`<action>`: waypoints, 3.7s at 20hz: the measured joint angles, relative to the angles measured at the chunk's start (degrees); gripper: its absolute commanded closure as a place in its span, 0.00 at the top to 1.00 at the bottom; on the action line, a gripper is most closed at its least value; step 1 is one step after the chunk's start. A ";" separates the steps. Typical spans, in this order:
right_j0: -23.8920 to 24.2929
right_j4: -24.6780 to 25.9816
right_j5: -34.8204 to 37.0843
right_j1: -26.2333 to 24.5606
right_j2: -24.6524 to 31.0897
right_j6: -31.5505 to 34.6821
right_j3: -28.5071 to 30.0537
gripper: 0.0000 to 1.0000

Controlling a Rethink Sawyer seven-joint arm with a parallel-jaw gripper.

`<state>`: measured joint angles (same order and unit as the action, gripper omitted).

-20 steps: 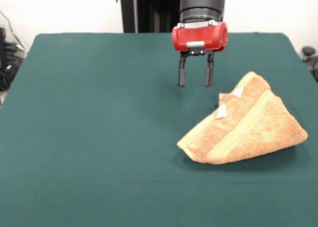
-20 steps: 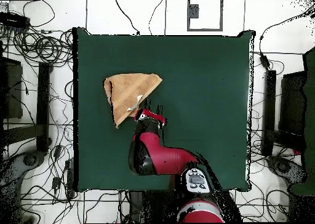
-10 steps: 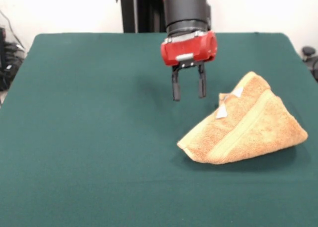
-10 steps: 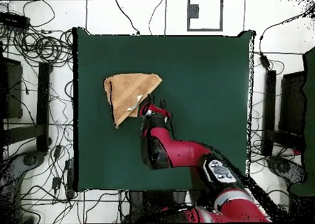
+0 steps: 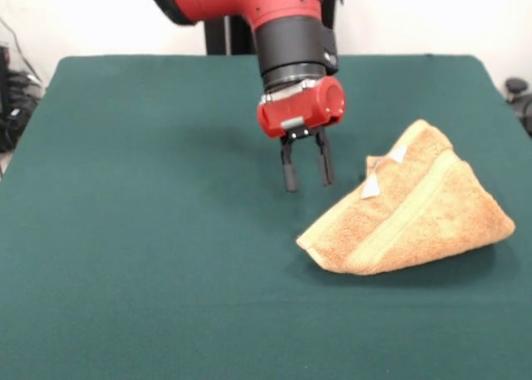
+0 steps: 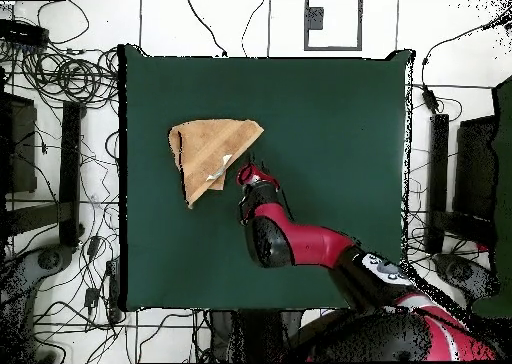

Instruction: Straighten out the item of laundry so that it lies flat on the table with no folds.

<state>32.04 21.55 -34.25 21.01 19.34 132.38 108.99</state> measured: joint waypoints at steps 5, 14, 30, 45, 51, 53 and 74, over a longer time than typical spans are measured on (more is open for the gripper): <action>3.52 0.71 0.21 -3.53 5.78 0.00 0.08 1.00; 10.41 -2.44 1.79 -11.00 17.90 1.31 4.04 1.00; 10.13 -6.48 1.78 -13.14 26.44 2.18 9.86 1.00; 11.79 -7.39 3.96 -13.13 28.82 2.18 11.24 1.00; 12.80 -9.52 4.03 -12.97 30.64 2.18 13.06 1.00; 13.30 -11.13 4.02 -13.27 32.42 2.24 14.40 1.00; 8.73 -9.90 4.06 -3.47 31.36 3.03 16.99 1.00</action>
<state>40.77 11.65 -30.19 17.54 50.70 135.41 125.97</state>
